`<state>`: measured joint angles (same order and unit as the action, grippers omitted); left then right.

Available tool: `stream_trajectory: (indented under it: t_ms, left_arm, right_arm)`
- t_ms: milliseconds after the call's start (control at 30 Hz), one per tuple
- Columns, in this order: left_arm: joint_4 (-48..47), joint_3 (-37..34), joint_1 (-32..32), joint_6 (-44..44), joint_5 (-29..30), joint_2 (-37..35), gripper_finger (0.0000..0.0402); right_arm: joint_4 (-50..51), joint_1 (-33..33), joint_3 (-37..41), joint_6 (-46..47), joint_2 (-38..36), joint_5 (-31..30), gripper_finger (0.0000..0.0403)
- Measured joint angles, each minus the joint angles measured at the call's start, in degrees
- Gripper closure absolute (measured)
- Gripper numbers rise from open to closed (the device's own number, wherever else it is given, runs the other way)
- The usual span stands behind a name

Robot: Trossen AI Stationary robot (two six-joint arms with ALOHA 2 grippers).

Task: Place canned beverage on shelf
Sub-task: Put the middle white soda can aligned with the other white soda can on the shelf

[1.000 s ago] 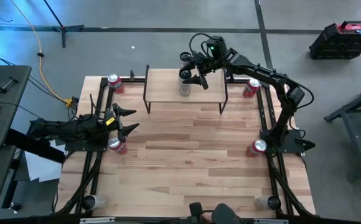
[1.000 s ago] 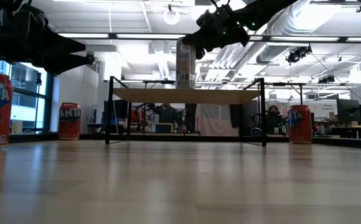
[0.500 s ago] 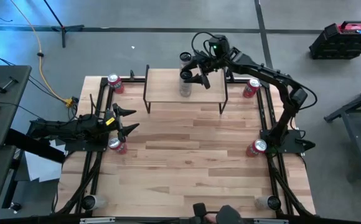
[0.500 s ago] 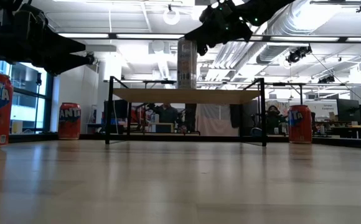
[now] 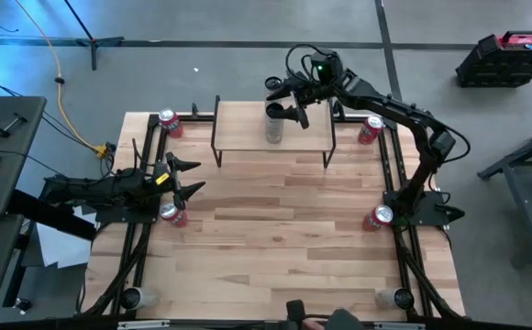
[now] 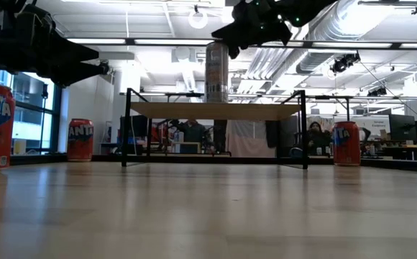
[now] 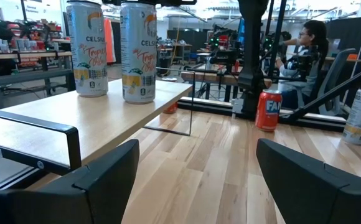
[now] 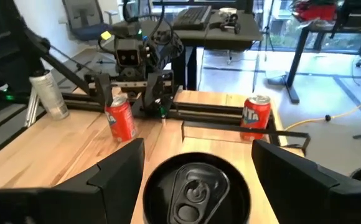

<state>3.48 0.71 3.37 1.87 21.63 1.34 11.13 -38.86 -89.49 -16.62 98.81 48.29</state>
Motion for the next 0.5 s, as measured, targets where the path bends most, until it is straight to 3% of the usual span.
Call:
stream_trajectory:
  t_ms: [267,500]
  left_arm:
    - [0.0,0.0,0.0,0.0,0.0,0.0,0.0088]
    - [0.0,0.0,0.0,0.0,0.0,0.0,0.0088]
  right_arm:
    - [5.5,3.6,0.0,-2.6,-9.5,-10.3,0.0123]
    - [24.6,9.0,-0.1,-4.5,-15.4,-19.1,0.0127]
